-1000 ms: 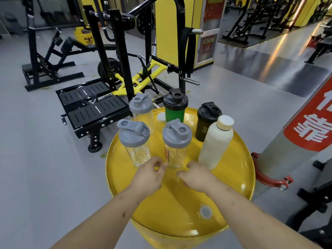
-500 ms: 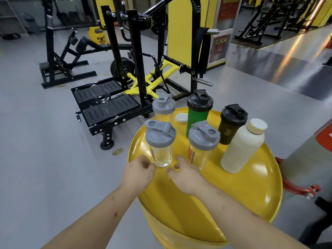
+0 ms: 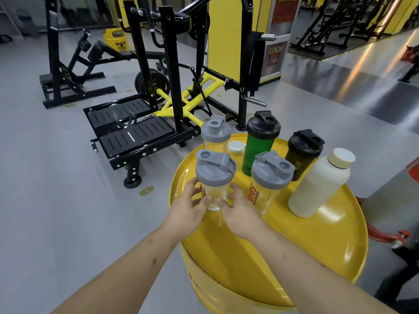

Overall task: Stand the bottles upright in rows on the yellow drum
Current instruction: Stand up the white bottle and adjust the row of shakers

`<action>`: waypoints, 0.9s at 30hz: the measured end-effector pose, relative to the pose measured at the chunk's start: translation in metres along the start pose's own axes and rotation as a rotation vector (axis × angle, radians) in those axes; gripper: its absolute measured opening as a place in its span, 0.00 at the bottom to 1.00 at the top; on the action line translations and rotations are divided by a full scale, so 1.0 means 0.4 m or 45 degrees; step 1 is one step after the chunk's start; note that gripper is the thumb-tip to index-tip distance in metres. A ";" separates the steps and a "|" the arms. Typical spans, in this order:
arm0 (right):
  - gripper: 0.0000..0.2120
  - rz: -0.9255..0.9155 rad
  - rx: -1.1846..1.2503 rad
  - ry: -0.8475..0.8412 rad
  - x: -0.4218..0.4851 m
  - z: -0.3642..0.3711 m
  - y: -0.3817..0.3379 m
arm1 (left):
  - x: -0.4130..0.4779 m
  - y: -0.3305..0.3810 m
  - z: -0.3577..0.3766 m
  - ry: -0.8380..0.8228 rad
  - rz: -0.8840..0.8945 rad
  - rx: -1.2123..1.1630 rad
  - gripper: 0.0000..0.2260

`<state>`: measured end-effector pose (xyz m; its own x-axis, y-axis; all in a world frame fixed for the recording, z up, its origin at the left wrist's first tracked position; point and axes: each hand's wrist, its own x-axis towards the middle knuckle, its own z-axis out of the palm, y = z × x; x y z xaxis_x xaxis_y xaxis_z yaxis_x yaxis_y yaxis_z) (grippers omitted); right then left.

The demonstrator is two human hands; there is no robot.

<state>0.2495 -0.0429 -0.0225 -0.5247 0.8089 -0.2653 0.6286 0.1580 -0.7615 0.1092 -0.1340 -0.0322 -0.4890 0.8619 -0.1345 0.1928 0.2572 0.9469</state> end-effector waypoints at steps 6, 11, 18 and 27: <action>0.31 0.011 0.027 0.016 0.003 0.006 -0.006 | 0.013 -0.002 -0.007 -0.027 -0.009 -0.001 0.24; 0.32 0.020 0.019 0.011 -0.005 0.006 -0.011 | 0.013 -0.006 -0.013 -0.039 -0.026 -0.004 0.25; 0.29 0.124 -0.091 -0.144 -0.048 -0.036 0.011 | -0.011 -0.032 0.003 0.198 -0.143 0.321 0.08; 0.15 0.200 -0.222 -0.313 -0.100 -0.170 0.144 | -0.083 0.019 0.183 -0.037 -0.055 0.390 0.08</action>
<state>0.3456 -0.0279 -0.0156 -0.5230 0.6737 -0.5221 0.7902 0.1537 -0.5933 0.1893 -0.1287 -0.0421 -0.4787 0.8583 -0.1851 0.4217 0.4097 0.8089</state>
